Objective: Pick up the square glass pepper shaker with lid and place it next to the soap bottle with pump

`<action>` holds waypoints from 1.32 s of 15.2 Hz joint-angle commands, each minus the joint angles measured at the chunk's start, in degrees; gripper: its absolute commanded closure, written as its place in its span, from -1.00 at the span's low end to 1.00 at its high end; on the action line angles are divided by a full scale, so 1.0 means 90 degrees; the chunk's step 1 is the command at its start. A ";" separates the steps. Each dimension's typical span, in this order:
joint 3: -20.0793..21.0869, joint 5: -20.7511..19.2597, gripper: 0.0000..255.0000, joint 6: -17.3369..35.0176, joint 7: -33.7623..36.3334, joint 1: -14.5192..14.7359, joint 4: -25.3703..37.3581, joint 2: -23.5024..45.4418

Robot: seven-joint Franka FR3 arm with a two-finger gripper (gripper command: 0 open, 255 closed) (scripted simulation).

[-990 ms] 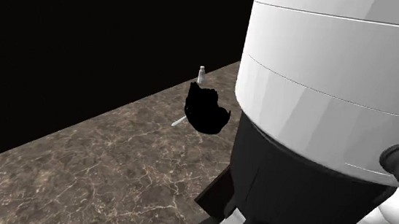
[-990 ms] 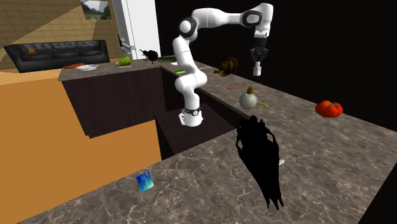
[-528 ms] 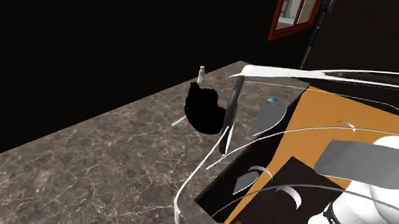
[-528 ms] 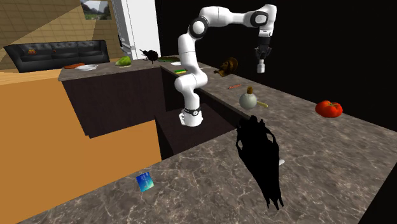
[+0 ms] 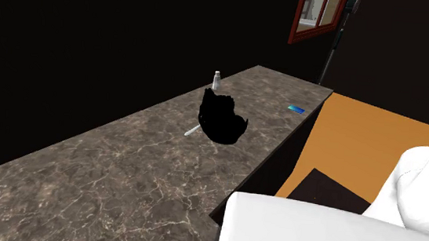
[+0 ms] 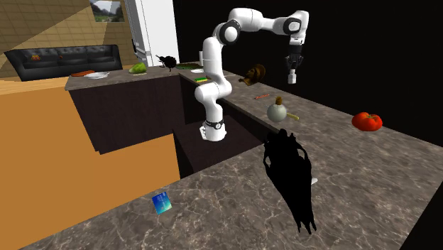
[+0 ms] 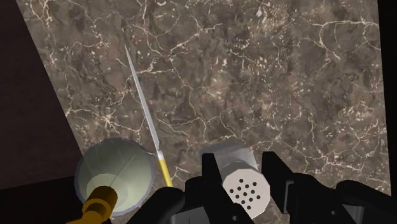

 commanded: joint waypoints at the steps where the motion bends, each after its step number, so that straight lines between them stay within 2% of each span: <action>1: -0.0031 0.0072 1.00 0.0200 -0.0054 -0.0003 -0.0227 -0.0076; 11: 0.0006 0.0081 1.00 0.1056 -0.0060 0.0009 -0.1080 -0.0072; 20: 0.0148 -0.0251 1.00 0.1820 0.0184 0.0024 -0.1717 0.0272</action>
